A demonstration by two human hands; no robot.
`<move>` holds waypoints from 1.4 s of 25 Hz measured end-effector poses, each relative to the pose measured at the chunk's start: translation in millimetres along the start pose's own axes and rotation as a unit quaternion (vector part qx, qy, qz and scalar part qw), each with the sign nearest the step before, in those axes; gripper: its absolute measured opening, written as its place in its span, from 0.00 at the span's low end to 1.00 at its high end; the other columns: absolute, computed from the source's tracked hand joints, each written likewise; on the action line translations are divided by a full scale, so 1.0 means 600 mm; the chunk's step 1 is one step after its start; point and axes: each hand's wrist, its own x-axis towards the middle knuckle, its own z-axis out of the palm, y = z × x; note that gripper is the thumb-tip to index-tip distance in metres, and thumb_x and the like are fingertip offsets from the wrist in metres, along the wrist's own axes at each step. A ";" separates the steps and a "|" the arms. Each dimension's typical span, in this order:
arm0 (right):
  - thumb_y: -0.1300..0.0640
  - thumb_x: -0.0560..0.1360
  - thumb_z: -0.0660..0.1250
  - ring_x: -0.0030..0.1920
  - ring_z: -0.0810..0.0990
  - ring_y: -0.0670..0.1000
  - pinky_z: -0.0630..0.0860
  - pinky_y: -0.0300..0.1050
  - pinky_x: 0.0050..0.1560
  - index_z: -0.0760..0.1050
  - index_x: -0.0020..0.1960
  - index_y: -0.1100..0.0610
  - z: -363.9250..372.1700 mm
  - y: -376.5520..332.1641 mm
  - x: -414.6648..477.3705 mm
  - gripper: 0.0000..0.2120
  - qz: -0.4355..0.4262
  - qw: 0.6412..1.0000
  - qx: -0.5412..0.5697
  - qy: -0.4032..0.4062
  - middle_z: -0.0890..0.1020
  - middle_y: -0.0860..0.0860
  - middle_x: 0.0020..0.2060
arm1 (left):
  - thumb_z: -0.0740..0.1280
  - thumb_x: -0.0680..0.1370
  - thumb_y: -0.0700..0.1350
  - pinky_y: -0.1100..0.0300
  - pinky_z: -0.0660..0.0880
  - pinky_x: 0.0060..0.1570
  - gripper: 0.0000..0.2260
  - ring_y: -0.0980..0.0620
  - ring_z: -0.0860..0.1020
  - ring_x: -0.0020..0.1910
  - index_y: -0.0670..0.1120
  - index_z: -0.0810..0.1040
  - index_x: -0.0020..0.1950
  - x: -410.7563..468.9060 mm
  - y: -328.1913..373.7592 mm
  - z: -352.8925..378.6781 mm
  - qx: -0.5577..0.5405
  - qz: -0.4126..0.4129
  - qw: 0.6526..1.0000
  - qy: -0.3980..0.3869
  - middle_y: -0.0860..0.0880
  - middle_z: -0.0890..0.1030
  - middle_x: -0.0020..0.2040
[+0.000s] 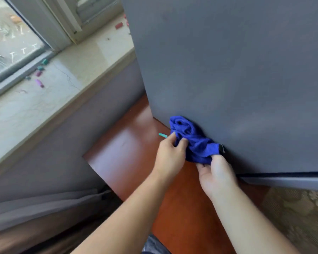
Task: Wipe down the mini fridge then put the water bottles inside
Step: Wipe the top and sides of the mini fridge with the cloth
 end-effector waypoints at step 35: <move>0.75 0.78 0.53 0.33 0.86 0.50 0.82 0.48 0.46 0.78 0.43 0.59 0.237 0.108 0.068 0.19 0.071 0.996 0.031 -0.052 0.86 0.53 0.31 | 0.57 0.74 0.31 0.46 0.81 0.59 0.18 0.46 0.84 0.51 0.44 0.81 0.56 0.176 0.005 -0.147 -0.003 0.034 0.996 0.077 0.43 0.86 0.52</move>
